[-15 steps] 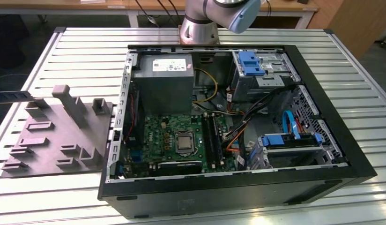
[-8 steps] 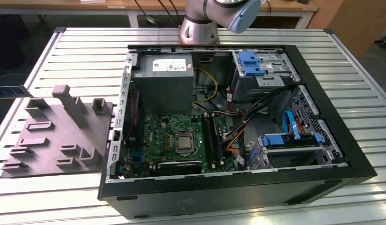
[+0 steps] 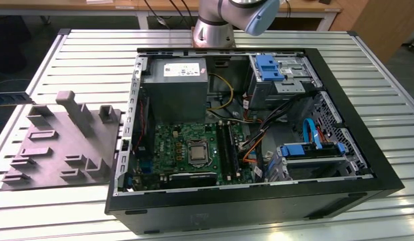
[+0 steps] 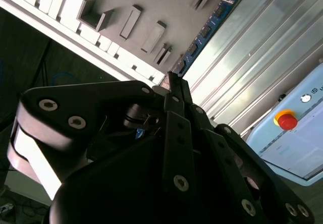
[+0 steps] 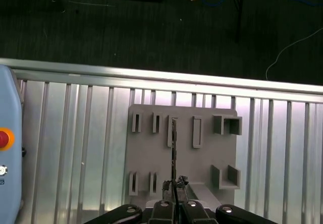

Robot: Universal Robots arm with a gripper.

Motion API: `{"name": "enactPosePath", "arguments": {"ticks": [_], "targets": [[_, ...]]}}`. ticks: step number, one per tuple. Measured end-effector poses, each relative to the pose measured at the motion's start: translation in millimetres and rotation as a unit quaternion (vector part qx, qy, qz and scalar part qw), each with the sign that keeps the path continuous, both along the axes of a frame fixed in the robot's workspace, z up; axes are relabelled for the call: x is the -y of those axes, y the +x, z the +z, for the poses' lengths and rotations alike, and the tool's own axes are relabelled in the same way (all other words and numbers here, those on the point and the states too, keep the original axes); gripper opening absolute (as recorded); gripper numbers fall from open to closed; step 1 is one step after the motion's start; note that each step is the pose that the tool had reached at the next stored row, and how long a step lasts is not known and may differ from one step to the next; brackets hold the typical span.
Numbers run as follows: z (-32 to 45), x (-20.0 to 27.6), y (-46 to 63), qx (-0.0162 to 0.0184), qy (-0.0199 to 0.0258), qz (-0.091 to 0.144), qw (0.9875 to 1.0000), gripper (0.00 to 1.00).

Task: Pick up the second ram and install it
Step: 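Pick up the second ram and move it above second insertion slot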

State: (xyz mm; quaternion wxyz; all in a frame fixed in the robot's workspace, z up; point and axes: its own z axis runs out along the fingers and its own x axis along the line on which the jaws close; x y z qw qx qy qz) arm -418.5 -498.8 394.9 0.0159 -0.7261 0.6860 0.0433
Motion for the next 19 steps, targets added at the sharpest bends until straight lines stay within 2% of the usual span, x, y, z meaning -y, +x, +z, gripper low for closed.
{"name": "enactPosePath", "arguments": {"ticks": [5, 9, 19], "targets": [[-0.2, 0.0, 7.2, 0.0001, 0.0001, 0.000, 1.0000, 0.12], [-0.2, 0.0, 16.9, 0.0001, 0.0001, 0.000, 1.0000, 0.12], [-0.2, 0.0, 50.4, 0.0001, 0.0001, 0.000, 1.0000, 0.12]]}}
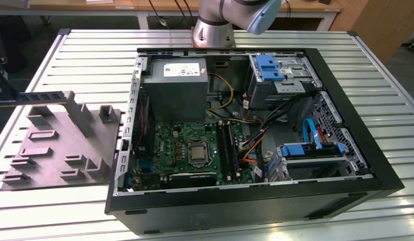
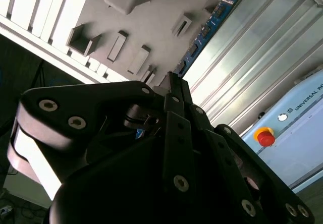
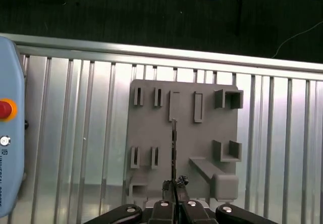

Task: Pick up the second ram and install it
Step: 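Pick up the second ram and move it above second insertion slot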

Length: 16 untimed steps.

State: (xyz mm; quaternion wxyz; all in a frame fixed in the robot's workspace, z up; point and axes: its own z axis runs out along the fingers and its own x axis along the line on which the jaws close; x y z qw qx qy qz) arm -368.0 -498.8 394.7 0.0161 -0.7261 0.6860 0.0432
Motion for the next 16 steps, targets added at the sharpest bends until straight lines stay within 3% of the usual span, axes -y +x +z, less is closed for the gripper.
{"name": "enactPosePath", "arguments": {"ticks": [16], "targets": [[-0.1, 0.0, 65.4, 0.0000, 0.0001, 0.000, 1.0000, 0.12]]}}
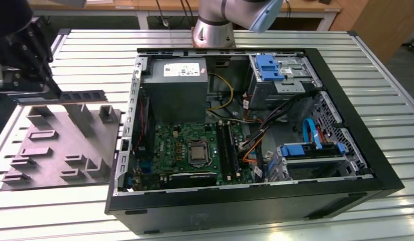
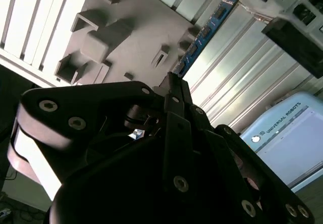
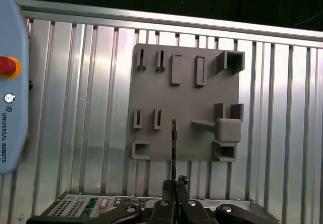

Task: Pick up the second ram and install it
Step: 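Pick up the second ram and move it above second insertion slot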

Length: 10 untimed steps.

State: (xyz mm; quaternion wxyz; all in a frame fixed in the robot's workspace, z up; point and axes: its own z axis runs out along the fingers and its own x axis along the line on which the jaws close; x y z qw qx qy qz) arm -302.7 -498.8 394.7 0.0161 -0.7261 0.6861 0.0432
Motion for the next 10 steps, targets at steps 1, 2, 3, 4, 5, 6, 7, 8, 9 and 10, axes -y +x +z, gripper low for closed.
{"name": "enactPosePath", "arguments": {"ticks": [1, 2, 3, 4, 5, 6, 7, 8, 9, 10], "targets": [[0.0, 0.0, 4.1, 0.0000, 0.0000, 0.000, 1.0000, 0.12], [0.0, 0.0, 7.9, 0.0000, 0.0000, 0.000, 1.0000, 0.12], [0.0, 0.0, 11.5, 0.0000, 0.0000, 0.000, 1.0000, 0.12], [0.1, 0.0, 15.3, 0.0000, -0.0001, 0.000, 1.0000, 0.12], [0.1, 0.0, 19.0, 0.0000, 0.0000, 0.000, 1.0000, 0.12], [0.0, 0.0, 22.9, 0.0000, 0.0000, 0.000, 1.0000, 0.12], [0.0, 0.0, 26.7, 0.0000, 0.0000, 0.000, 1.0000, 0.12], [0.0, 0.0, 30.6, 0.0000, 0.0000, 0.000, 1.0000, 0.12], [0.0, 0.0, 34.6, 0.0000, 0.0000, 0.000, 1.0000, 0.12], [0.0, 0.0, 38.6, 0.0000, 0.0000, 0.000, 1.0000, 0.12]]}}
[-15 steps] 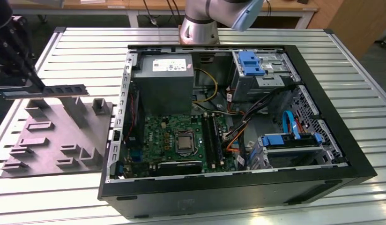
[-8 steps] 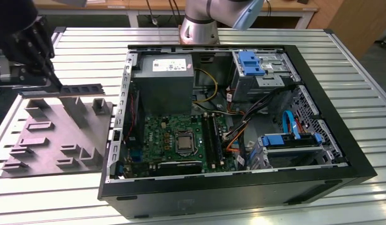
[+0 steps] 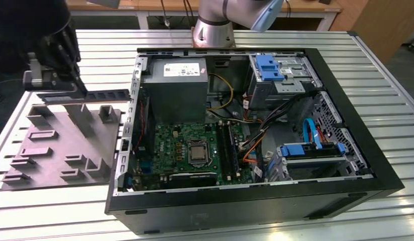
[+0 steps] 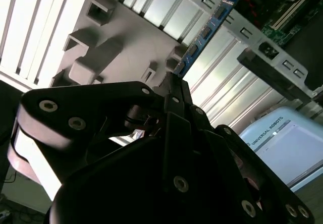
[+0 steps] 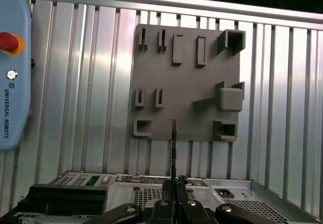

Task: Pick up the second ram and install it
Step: 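Pick up the second ram and move it above second insertion slot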

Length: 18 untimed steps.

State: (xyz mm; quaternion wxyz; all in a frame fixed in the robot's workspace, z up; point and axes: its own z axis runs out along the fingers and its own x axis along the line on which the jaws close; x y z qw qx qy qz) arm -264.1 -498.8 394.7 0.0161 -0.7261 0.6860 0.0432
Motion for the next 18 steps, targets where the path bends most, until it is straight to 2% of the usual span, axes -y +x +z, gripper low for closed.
{"name": "enactPosePath", "arguments": {"ticks": [18], "targets": [[0.0, 0.0, 80.8, 0.0000, 0.0000, 0.000, 1.0000, 0.12]]}}
